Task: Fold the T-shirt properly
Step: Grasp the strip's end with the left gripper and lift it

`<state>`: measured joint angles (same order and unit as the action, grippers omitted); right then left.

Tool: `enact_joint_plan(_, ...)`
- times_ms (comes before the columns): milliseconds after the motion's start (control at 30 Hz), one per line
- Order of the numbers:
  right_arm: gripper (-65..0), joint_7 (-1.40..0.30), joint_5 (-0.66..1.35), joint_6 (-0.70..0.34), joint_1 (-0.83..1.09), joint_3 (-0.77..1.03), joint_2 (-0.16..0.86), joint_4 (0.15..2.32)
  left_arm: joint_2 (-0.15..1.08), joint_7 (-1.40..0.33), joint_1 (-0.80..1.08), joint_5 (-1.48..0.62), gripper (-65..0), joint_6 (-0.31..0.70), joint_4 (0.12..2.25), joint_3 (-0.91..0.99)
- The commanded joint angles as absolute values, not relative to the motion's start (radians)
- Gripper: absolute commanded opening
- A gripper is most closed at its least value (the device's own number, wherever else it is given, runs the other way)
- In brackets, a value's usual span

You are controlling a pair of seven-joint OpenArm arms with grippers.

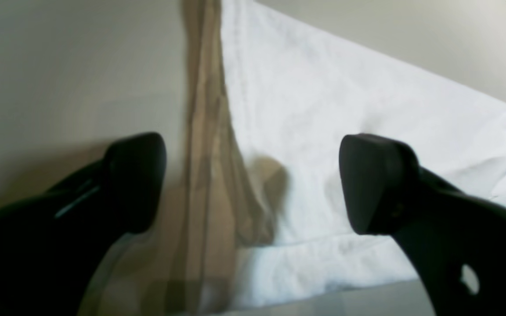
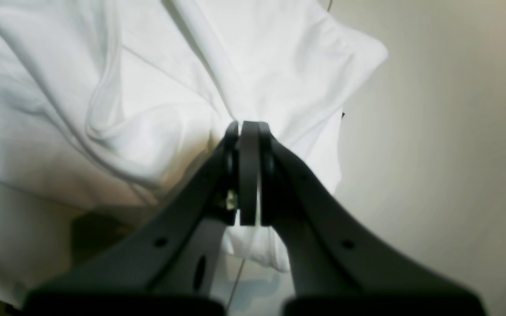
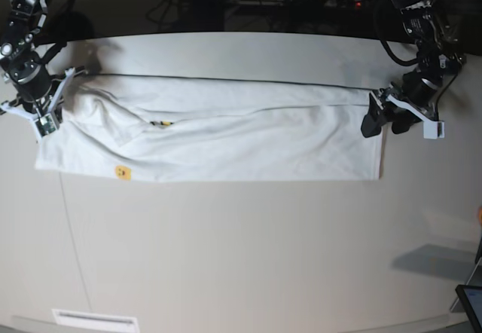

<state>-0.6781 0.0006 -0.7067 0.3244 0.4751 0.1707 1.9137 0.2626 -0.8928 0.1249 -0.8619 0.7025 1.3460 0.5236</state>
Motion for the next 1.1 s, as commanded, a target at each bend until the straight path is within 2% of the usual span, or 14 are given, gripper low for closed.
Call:
enact_joint_plan(0, -64.0, -0.657, 0.013, -0.698, 0.321, 0.479, 0.183, 1.928, 0.263, -0.928, 0.127, -0.842, -5.5, 0.698, 1.348, 0.521)
enact_joint_plan(200, -64.0, -0.659, 0.013, -0.698, 0.321, 0.479, 0.183, 1.928, 0.26, -0.928, 0.125, -0.845, -5.5, 0.698, 1.348, 0.449)
enact_joint_plan(433, -64.0, -0.661, 0.013, -0.698, 0.323, 0.479, 0.183, 1.928, 0.251, -0.928, 0.122, -0.842, -6.4, 0.698, 1.348, 0.461)
enact_joint_plan(500, -64.0, -0.661, 0.013, -0.698, 0.323, 0.479, 0.183, 1.928, 0.251, -0.928, 0.122, -0.842, -12.4, 0.698, 1.348, 0.461)
enact_joint_plan(733, -64.0, -0.661, 0.013, -0.698, 0.32, 0.479, 0.183, 1.905, 0.254, -0.928, 0.12, -0.837, -53.4, 0.698, 1.348, 0.461)
enact_joint_plan(800, -64.0, -0.659, 0.013, -0.698, 0.32, 0.479, 0.183, 1.9, 0.254, -0.926, 0.12, -0.835, -62.3, 0.698, 1.349, 0.456)
enact_joint_plan(833, -64.0, -0.659, 0.013, -0.698, 0.32, 0.479, 0.183, 1.9, 0.255, -0.924, 0.119, -0.835, -64.7, 0.698, 1.354, 0.452)
enact_joint_plan(1067, -64.0, -0.656, 0.015, -0.698, 0.32, 0.478, 0.183, 1.9, 0.249, -0.924, 0.127, -0.765, -65.0, 0.698, 1.469, 0.45)
